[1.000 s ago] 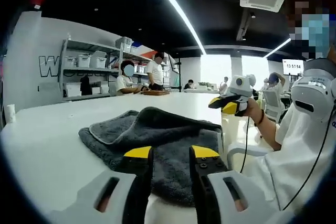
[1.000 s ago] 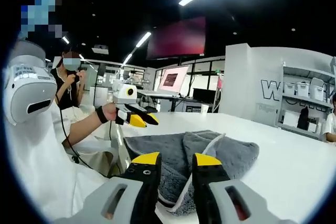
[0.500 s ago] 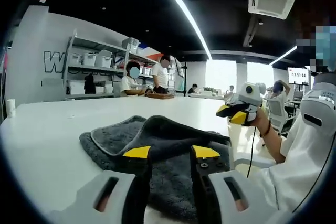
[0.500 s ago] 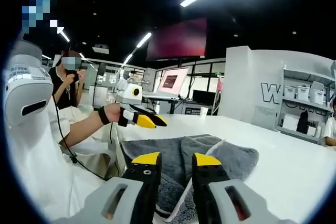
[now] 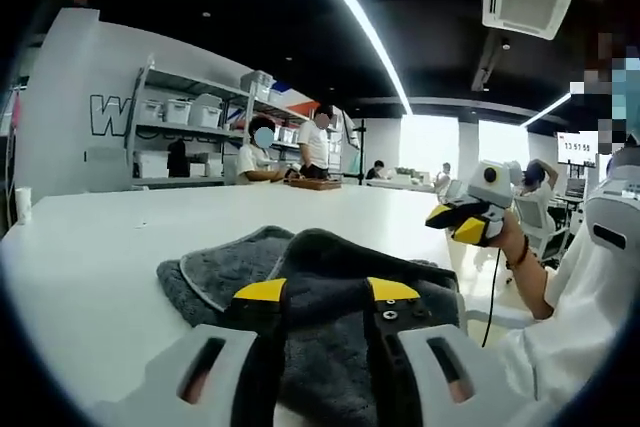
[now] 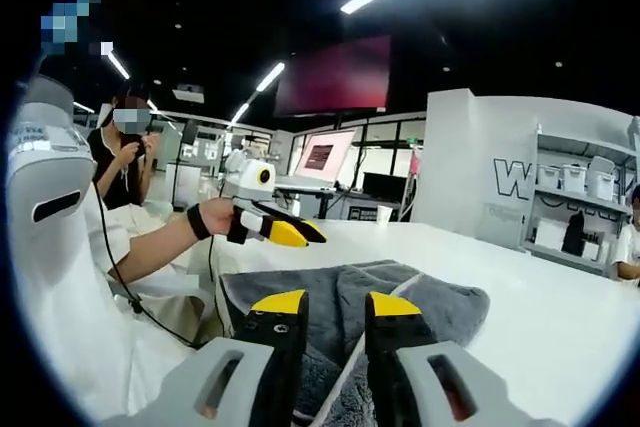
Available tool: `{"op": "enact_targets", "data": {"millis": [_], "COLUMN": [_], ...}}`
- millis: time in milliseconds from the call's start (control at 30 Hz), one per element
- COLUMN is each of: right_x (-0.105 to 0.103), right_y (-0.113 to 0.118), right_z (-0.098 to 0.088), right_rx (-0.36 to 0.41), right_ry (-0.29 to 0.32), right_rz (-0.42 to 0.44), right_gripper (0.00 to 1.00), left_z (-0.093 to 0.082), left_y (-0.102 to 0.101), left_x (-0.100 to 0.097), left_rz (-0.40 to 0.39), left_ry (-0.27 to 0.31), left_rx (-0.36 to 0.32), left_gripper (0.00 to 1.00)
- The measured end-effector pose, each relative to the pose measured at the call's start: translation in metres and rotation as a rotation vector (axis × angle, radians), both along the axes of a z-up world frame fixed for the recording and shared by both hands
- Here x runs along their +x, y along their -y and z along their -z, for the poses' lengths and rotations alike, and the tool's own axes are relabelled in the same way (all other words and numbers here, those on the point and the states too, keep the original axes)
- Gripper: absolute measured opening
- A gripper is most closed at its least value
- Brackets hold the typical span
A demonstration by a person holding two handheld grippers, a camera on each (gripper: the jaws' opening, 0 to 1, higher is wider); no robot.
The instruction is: Open the folded towel by lifting each exposed corner and separating the folded layers until the towel lies flat within the target outline without major curled edges
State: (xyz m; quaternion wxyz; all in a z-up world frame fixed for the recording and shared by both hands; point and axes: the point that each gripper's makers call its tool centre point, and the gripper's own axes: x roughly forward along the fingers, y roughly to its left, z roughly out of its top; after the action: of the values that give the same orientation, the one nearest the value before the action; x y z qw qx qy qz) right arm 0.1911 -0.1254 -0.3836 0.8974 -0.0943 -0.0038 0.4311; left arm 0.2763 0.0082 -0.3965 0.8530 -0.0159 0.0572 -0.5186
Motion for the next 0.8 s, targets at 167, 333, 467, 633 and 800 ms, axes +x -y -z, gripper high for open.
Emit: {"op": "enact_targets", "data": {"millis": [167,333,467,633,800], "right_x": [0.007,0.009,0.012,0.019,0.02], "right_y": [-0.004,-0.008,-0.008,-0.004,-0.003], "right_z": [0.002,0.002,0.001,0.004,0.006], "right_rx": [-0.009,-0.022,-0.019,-0.023,-0.024], "right_ry": [-0.008,0.0,-0.002,-0.007,-0.013], "right_rz": [0.002,0.002,0.002,0.038,0.058], "right_gripper": [0.16,0.17,0.16,0.16,0.17], "left_z": [-0.001,0.0,0.001,-0.006,-0.005], "left_y": [0.004,0.002,0.005,0.004,0.005], "left_x": [0.007,0.019,0.027,0.038,0.041], "left_rz": [0.001,-0.039,-0.044,-0.063,-0.084], "left_ry": [-0.003,-0.014,-0.03,-0.025,-0.013], "left_rx": [-0.002,-0.005,-0.008,-0.034,-0.026], "left_gripper": [0.29,0.29,0.29,0.29,0.3]}}
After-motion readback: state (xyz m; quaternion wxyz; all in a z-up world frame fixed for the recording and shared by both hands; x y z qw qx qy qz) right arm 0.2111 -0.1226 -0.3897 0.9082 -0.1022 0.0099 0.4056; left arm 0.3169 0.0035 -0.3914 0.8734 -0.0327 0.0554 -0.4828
